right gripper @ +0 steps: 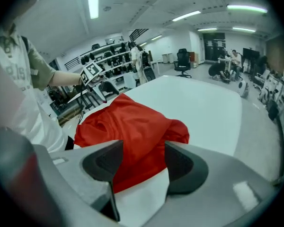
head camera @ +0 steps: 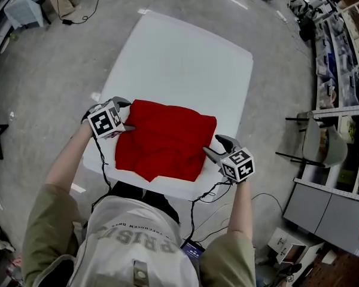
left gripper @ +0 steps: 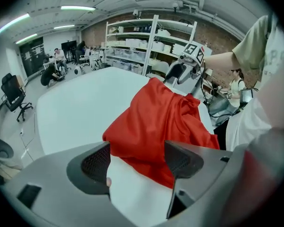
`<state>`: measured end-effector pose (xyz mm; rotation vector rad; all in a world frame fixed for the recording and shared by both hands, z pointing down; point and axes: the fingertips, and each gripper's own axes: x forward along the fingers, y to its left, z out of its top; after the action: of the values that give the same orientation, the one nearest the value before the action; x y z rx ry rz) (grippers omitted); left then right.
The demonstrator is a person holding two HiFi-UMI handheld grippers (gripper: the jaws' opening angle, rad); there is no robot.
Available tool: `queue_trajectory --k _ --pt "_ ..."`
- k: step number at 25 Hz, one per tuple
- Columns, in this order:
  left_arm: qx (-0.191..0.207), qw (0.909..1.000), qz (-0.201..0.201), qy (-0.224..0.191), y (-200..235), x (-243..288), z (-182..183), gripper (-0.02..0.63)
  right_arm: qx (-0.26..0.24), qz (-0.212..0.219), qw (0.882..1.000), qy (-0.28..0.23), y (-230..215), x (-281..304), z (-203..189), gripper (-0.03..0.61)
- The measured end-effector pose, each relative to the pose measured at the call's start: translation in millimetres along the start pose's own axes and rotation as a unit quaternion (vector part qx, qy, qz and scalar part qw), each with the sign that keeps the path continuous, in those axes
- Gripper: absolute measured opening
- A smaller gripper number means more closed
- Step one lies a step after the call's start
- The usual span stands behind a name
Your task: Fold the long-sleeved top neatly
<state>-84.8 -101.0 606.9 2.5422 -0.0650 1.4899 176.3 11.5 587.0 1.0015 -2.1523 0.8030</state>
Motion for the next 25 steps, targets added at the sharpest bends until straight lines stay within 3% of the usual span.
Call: queue_trajectory --k 4,8,14,19,20,23,25 --pt "0.060 0.9975 -0.037 -0.004 -52.9 10.9 7.0 0.341 -0.073 0.037 0.997 0.010 50.3 9.9 -3.5 0.261" --pt "0.094 0.9929 -0.071 0.019 -100.7 36.8 -0.5 0.341 -0.095 0.064 0.993 0.037 79.4 33.7 -13.8 0.261" --pt "0.115 0.9905 -0.058 0.048 -113.0 55.4 -12.4 0.333 -0.149 0.068 0.982 0.089 91.0 55.1 -31.6 0.252" --pt "0.122 0.9912 -0.022 0.045 -103.4 60.8 -15.0 0.211 -0.162 0.049 0.980 0.103 90.6 58.0 -37.4 0.194" --pt "0.127 0.9908 -0.018 0.043 -101.9 59.7 -14.7 0.186 -0.164 0.044 0.980 0.101 90.2 57.2 -35.5 0.144" --pt "0.141 0.9896 0.000 0.027 -95.9 53.3 -9.9 0.079 -0.170 0.026 0.981 0.090 86.6 53.3 -27.4 0.080" --pt "0.145 0.9893 0.007 0.012 -93.1 47.1 -5.1 0.063 -0.170 0.018 0.982 0.078 84.7 48.9 -21.9 0.077"
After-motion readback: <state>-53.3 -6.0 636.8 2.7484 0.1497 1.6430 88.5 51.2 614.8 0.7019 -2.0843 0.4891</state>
